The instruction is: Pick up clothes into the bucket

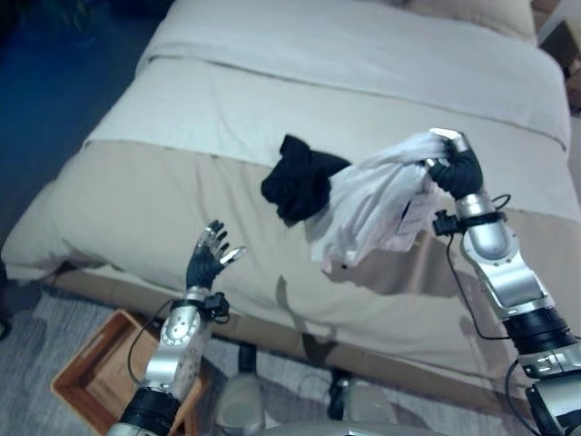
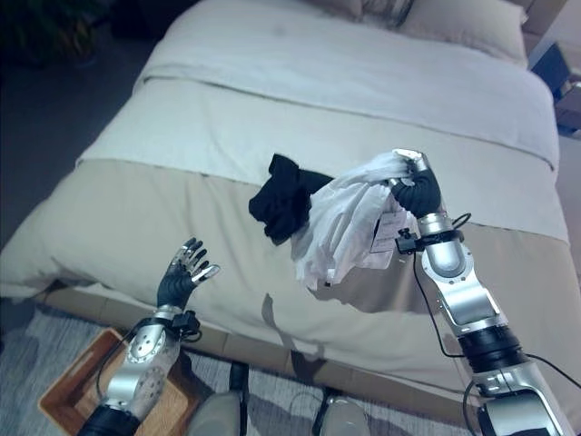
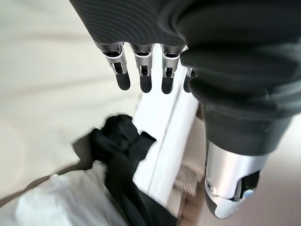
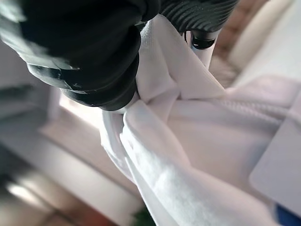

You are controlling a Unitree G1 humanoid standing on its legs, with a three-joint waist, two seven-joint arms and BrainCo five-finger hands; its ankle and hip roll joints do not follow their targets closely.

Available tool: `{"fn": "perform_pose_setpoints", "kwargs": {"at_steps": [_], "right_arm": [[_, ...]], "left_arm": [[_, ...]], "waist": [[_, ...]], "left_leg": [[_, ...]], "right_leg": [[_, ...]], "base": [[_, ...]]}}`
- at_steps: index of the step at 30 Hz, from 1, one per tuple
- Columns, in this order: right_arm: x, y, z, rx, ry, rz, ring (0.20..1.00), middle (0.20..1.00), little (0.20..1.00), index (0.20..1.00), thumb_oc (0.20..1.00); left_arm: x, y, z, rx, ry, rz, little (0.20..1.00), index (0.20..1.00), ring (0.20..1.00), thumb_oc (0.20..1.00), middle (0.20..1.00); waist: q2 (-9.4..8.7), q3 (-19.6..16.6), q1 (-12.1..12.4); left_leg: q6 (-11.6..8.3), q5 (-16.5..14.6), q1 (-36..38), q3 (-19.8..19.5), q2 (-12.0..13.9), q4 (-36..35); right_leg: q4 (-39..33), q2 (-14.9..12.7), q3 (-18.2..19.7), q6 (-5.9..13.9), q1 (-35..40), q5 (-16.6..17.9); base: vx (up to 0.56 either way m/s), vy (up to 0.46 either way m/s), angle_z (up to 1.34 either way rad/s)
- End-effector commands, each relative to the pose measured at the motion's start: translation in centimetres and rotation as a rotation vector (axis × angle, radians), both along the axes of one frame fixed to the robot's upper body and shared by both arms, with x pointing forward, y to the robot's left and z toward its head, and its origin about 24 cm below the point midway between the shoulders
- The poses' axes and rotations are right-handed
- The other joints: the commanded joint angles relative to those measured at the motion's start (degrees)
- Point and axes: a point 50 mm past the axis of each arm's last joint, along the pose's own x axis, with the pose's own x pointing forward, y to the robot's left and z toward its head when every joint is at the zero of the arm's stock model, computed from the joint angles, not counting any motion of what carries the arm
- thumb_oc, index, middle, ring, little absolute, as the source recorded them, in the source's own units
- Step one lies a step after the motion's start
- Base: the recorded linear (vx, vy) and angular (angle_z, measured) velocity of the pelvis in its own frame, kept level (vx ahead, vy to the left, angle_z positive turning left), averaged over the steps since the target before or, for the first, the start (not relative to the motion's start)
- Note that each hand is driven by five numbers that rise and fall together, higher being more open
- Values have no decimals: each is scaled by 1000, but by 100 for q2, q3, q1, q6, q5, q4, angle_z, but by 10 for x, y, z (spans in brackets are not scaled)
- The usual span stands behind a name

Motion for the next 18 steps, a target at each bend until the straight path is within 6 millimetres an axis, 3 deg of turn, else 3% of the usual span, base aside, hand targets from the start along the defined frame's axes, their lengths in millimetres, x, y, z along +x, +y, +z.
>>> {"fn": "perform_pose_setpoints", "kwargs": {"at_steps": [1,4,10,13,14,15,16,18], "right_arm": [[-7,8,67,34,-270,96,200,200,200,200,200],[-6,13,91,-9,-329,106,200,200,200,200,200],[0,14,97,24,-331,98,200,200,200,200,200],[12,14,85,-42,-267,53,200,200,200,200,200],[19,13,77,-60,-224,34,200,200,200,200,200],[36,12,57,-120,-125,-37,200,200,200,200,200],[36,12,57,-121,-126,-36,200,200,200,200,200],[50,11,39,-168,-44,-97,200,200,200,200,200]], "left_arm": [[-3,-2,2,31,-20,-41,1000,1000,1000,1000,1000],[-9,-5,-5,6,12,-51,1000,1000,1000,1000,1000],[-15,-6,-14,-6,58,-53,1000,1000,1000,1000,1000],[-19,-6,-19,-10,84,-56,1000,1000,1000,1000,1000],[-19,-7,-19,-13,84,-60,1000,1000,1000,1000,1000],[-18,-8,-18,-13,77,-66,1000,1000,1000,1000,1000],[-18,-8,-18,-14,76,-65,1000,1000,1000,1000,1000],[-15,-11,-14,-17,60,-75,1000,1000,1000,1000,1000]], "waist": [[-246,-395,-45],[-261,-507,-29],[-261,-521,-13],[-261,-476,19],[-261,-447,38],[-256,-335,105],[-254,-335,91],[-220,-189,159]], "left_leg": [[-100,-176,-165,245,241,336],[-99,-198,-29,303,270,309],[-98,-195,36,289,283,270],[-93,-196,-3,257,285,297],[-89,-197,-33,235,280,321],[-82,-191,-132,180,267,384],[-81,-195,-143,176,266,395],[-58,-185,-272,108,238,468]], "right_leg": [[121,-384,62,463,249,10],[93,-341,97,449,325,14],[91,-311,97,434,369,4],[121,-304,94,426,351,-15],[138,-303,100,420,334,-23],[208,-317,84,413,279,-38],[216,-318,82,413,271,-42],[360,-350,49,404,192,-86]], "base": [[67,-1,-23],[48,-11,-17],[17,-7,-7],[0,0,0],[-56,-11,3],[-57,-10,3],[-74,-4,2],[-85,7,9]]}}
